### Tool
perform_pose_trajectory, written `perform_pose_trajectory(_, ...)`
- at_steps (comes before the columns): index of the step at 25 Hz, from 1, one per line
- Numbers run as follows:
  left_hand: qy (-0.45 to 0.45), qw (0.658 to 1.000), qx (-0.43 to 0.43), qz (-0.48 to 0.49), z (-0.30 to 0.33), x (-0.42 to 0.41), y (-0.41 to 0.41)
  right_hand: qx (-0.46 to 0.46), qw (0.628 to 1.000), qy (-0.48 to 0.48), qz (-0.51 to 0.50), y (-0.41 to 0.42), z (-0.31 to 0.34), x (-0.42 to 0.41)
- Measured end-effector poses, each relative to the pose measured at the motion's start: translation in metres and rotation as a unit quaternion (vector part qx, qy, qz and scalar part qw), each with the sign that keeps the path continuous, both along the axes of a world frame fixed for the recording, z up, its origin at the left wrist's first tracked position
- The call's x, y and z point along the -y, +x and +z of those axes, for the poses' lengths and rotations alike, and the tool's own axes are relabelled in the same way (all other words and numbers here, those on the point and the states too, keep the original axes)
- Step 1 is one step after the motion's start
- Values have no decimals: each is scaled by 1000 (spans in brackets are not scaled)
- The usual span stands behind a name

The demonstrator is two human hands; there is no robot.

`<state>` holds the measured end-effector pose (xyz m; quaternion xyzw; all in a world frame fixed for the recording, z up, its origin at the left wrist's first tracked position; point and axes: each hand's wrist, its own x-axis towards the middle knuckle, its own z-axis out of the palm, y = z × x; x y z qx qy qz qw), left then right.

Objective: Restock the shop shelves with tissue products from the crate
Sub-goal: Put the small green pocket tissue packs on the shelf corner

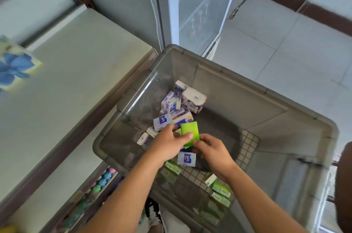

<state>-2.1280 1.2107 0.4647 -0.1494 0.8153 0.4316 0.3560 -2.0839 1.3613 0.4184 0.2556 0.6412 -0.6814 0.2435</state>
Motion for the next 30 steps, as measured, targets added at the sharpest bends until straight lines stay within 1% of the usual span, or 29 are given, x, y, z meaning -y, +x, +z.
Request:
perform_pose_trajectory(2, 51, 998, -5, 34, 2, -1, -1, -27, 997, -59, 34, -3, 11, -2)
perform_pose_trajectory(4, 83, 993, -27, 79, 2, 4, -3, -17, 995, -91, 23, -14, 4, -5)
perform_pose_trajectory(5, 89, 990, -39, 101, 1, 8, -4, -15, 999, -43, 19, -22, -7, -5)
perform_pose_trajectory(6, 91, 987, -47, 121, -1, 14, -4, -36, 996, 65, 49, -30, -22, -6)
perform_pose_trajectory(7, 88, 985, -52, 137, -3, 19, -5, -84, 968, 204, 118, -37, -39, -6)
perform_pose_trajectory(8, 82, 984, -52, 151, -7, 24, -6, -140, 919, 310, 200, -41, -56, -4)
perform_pose_trajectory(9, 78, 982, -48, 165, -12, 28, -7, -187, 872, 365, 268, -45, -73, 2)
perform_pose_trajectory(10, 85, 979, -41, 181, -15, 31, -8, -209, 841, 385, 317, -48, -87, 8)
perform_pose_trajectory(12, 109, 972, -25, 206, -18, 35, -8, -233, 797, 416, 370, -52, -108, 21)
perform_pose_trajectory(14, 109, 971, -21, 210, -21, 38, -7, -274, 757, 459, 376, -54, -119, 27)
perform_pose_trajectory(15, 104, 972, -24, 211, -24, 39, -6, -283, 754, 469, 362, -52, -121, 27)
perform_pose_trajectory(16, 99, 972, -29, 211, -26, 41, -5, -280, 777, 458, 327, -50, -118, 25)
perform_pose_trajectory(17, 91, 972, -36, 213, -28, 42, -6, -255, 829, 421, 266, -48, -110, 22)
perform_pose_trajectory(18, 81, 973, -42, 213, -30, 43, -6, -200, 893, 357, 186, -47, -96, 18)
perform_pose_trajectory(19, 74, 974, -44, 210, -31, 42, -7, -134, 950, 263, 102, -45, -80, 14)
perform_pose_trajectory(20, 67, 976, -44, 202, -30, 39, -8, -91, 983, 159, 27, -44, -63, 12)
perform_pose_trajectory(21, 63, 978, -42, 193, -28, 36, -8, -78, 993, 82, -30, -42, -44, 11)
perform_pose_trajectory(22, 66, 980, -38, 183, -25, 31, -10, -82, 994, 36, -60, -40, -26, 10)
perform_pose_trajectory(23, 77, 981, -29, 176, -24, 27, -11, -96, 993, 21, -65, -38, -12, 10)
perform_pose_trajectory(25, 111, 979, 2, 170, -23, 21, -14, -119, 991, 46, -30, -34, 6, 11)
perform_pose_trajectory(28, 167, 972, 52, 157, -18, 20, -12, -118, 988, 103, 13, -30, 19, 12)
perform_pose_trajectory(30, 165, 976, 39, 137, -18, 23, -10, -131, 984, 112, 45, -31, 23, 14)
